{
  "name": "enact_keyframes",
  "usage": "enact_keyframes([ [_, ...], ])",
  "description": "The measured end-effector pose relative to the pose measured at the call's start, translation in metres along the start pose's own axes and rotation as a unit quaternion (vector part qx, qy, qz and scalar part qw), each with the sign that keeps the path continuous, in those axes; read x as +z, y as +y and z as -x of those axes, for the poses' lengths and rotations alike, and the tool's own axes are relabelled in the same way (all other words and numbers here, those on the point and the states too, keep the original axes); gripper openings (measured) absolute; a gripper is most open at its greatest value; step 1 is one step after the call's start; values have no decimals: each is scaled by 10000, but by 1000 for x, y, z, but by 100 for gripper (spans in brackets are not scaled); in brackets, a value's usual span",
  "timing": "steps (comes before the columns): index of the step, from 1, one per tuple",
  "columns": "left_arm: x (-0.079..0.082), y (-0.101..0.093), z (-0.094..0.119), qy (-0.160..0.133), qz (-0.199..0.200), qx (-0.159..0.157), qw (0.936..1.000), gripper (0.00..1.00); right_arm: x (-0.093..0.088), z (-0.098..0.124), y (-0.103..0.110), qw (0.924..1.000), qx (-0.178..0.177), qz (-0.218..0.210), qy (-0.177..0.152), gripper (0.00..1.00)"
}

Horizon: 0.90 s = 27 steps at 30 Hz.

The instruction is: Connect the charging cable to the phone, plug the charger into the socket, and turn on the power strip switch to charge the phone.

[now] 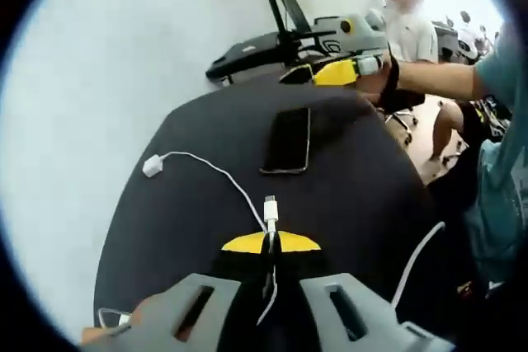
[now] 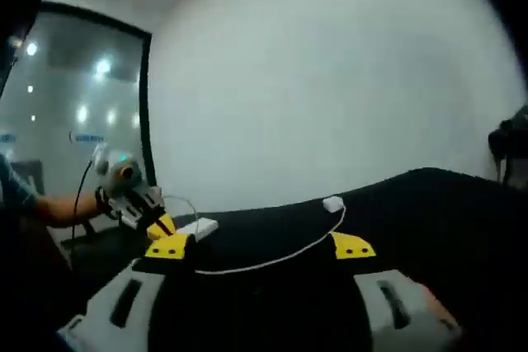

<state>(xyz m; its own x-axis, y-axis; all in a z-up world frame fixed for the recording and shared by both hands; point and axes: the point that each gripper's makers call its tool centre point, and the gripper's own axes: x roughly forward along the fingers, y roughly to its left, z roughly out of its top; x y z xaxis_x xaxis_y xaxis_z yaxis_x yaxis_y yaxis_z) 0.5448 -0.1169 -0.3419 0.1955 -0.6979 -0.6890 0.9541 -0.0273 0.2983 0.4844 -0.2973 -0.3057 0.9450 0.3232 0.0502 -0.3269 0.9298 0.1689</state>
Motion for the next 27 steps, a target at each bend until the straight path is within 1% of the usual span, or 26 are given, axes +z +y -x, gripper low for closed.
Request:
enact_keyframes([
  [1,0,-2,-4,32,-46,-83,9999,1,-6,3,-1,9999,109,55,109,83],
  [2,0,-5,-11,80,-110,-165,9998,1,-16,3,-1,9994,158,128,276,88],
  [3,1,-6,-15,98,-132,-184,9997,1,-23,5,-3,9988,183,198,402,92],
  [5,3,-7,-25,165,-241,-278,9992,1,-38,9,-12,9969,202,356,679,93],
  [6,2,-5,-29,218,-294,-287,9989,1,-42,9,-14,9968,174,353,698,93],
  [7,4,-6,-34,259,-374,-332,9984,1,-45,11,-24,9963,187,375,744,93],
  [8,5,-7,-37,276,-407,-342,9982,1,-47,11,-27,9961,195,374,774,93],
  [10,8,-8,-43,285,-439,-376,9979,1,-49,10,-35,9968,111,237,755,93],
  [11,10,-12,-48,292,-437,-418,9977,1,-47,8,-36,9978,91,13,652,93],
  [12,11,-12,-52,317,-431,-424,9977,1,-46,7,-37,9981,71,-73,613,93],
  [13,9,-9,-57,428,-471,-418,9971,1,-43,5,-42,9982,8,-316,509,93],
  [14,8,-9,-61,467,-488,-413,9969,1,-41,4,-42,9982,-23,-395,441,93],
  [15,7,-7,-64,509,-456,-419,9968,1,-40,3,-43,9984,-40,-375,411,93],
  [16,6,-8,-68,581,-373,-486,9964,1,-39,1,-43,9985,-54,-376,397,93],
  [17,7,-11,-72,564,-255,-599,9963,1,-39,-1,-42,9984,-46,-394,394,93],
  [19,8,-11,-76,569,-272,-625,9961,1,-42,-5,-38,9979,47,-470,448,93],
  [21,8,-10,-83,612,-284,-662,9955,1,-49,-7,-37,9968,55,-572,559,93],
  [22,8,-8,-85,610,-274,-709,9952,1,-52,-6,-35,9969,48,-477,621,93],
  [23,9,-8,-87,572,-264,-781,9950,1,-51,-5,-37,9976,-9,-367,588,93],
  [27,13,-11,-97,454,-209,-930,9944,1,-47,-2,-41,9979,-59,-445,461,93],
])
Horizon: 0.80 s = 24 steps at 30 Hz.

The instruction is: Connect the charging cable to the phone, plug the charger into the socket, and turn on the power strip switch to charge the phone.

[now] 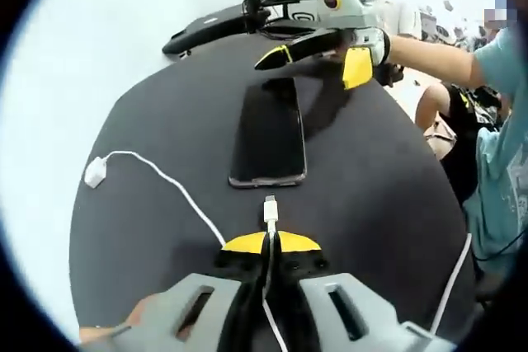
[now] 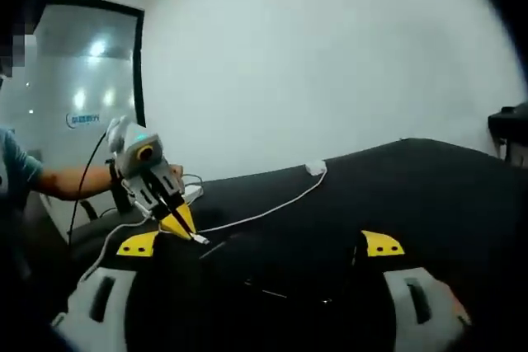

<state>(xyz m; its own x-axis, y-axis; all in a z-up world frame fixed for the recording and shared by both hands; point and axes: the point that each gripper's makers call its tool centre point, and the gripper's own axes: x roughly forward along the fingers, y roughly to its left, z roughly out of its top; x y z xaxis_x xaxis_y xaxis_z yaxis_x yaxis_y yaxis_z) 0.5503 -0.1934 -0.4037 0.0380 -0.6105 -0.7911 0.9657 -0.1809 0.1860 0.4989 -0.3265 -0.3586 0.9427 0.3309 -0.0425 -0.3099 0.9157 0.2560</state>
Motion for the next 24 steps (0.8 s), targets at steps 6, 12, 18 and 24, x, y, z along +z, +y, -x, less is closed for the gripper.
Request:
enact_keyframes([
  [6,-2,0,-12,37,-9,-65,10000,1,-9,-2,-11,9992,-219,240,212,93],
  [12,-2,3,-14,-156,101,-120,9998,1,-11,-4,-14,9988,-239,320,270,93],
  [18,1,4,-15,-359,149,-174,9991,1,-14,-4,-18,9985,-281,310,362,93],
  [24,2,4,-15,-413,142,-169,9989,1,-17,-4,-18,9979,-299,352,444,93],
])
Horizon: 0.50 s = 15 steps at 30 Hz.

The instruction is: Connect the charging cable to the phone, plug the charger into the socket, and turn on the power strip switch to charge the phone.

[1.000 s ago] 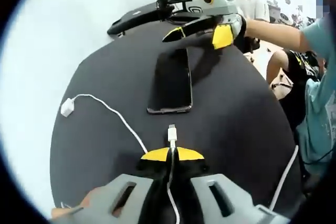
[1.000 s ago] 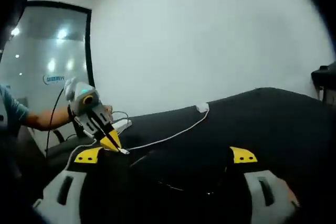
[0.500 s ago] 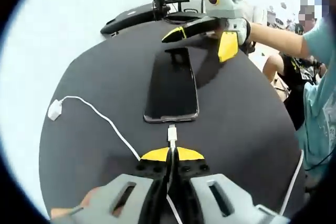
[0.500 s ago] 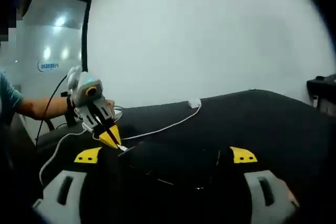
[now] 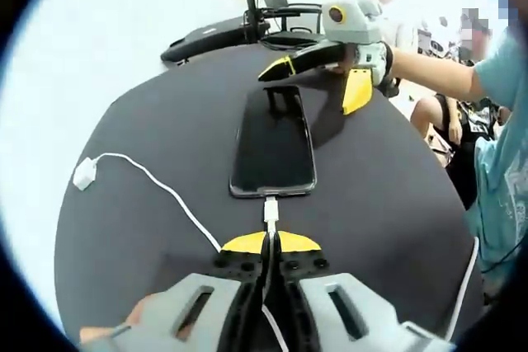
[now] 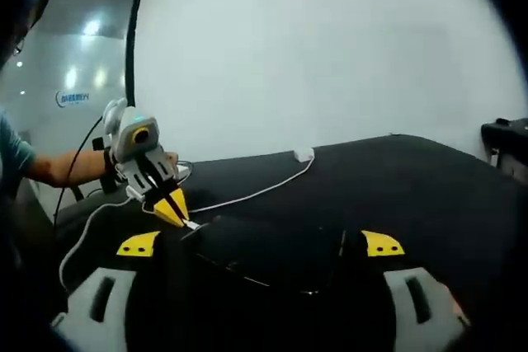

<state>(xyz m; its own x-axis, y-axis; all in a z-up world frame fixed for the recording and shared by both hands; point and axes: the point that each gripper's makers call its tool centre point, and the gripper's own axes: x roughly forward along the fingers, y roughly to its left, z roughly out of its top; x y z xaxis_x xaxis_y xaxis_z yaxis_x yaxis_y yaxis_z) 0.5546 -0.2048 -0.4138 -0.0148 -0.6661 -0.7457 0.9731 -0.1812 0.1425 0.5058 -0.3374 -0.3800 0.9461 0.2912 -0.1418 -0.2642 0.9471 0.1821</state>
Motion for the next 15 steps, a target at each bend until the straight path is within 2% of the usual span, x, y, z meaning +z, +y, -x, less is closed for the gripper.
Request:
enact_keyframes([
  [3,2,-3,1,-43,-32,-32,10000,1,-1,-1,0,10000,8,-37,48,93],
  [6,1,-4,0,-24,-65,-15,10000,1,-8,-3,-1,9996,-60,-170,238,93],
  [10,0,0,-1,-40,-79,7,10000,1,-19,-5,1,9986,-72,-32,519,93],
  [15,0,2,-1,-10,-142,18,9999,1,-18,-4,-5,9985,-151,37,520,93],
])
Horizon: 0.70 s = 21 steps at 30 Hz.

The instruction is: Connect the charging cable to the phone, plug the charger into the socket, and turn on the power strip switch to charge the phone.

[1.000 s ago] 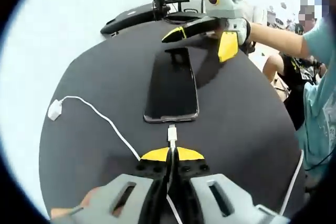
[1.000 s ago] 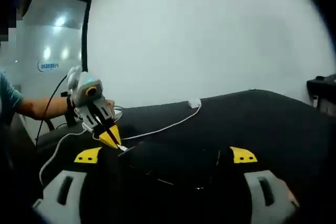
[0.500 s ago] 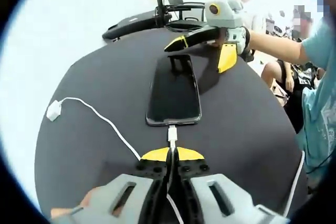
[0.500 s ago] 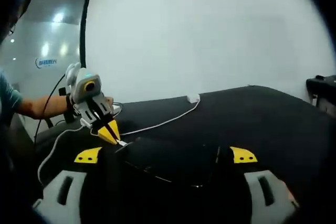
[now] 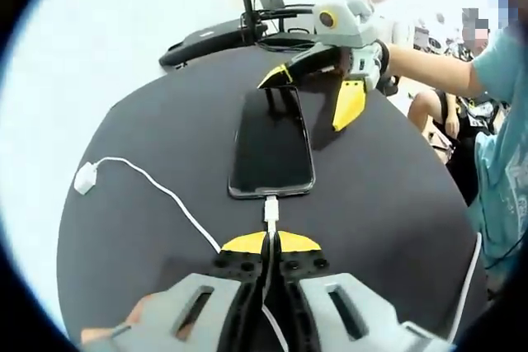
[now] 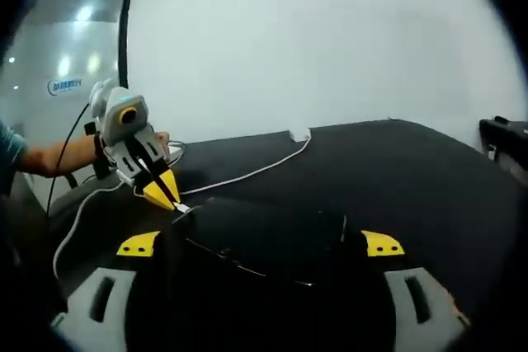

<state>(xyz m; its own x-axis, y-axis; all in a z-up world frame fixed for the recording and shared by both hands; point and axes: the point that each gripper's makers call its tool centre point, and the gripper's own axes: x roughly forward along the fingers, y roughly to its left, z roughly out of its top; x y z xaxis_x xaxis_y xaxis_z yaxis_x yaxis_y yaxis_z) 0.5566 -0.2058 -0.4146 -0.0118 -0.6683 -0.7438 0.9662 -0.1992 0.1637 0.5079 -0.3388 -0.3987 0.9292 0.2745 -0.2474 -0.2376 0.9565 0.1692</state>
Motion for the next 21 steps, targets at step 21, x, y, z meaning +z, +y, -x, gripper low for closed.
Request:
enact_keyframes([
  [21,1,-2,-2,55,-89,25,9999,1,0,-12,6,9996,-271,55,44,93],
])
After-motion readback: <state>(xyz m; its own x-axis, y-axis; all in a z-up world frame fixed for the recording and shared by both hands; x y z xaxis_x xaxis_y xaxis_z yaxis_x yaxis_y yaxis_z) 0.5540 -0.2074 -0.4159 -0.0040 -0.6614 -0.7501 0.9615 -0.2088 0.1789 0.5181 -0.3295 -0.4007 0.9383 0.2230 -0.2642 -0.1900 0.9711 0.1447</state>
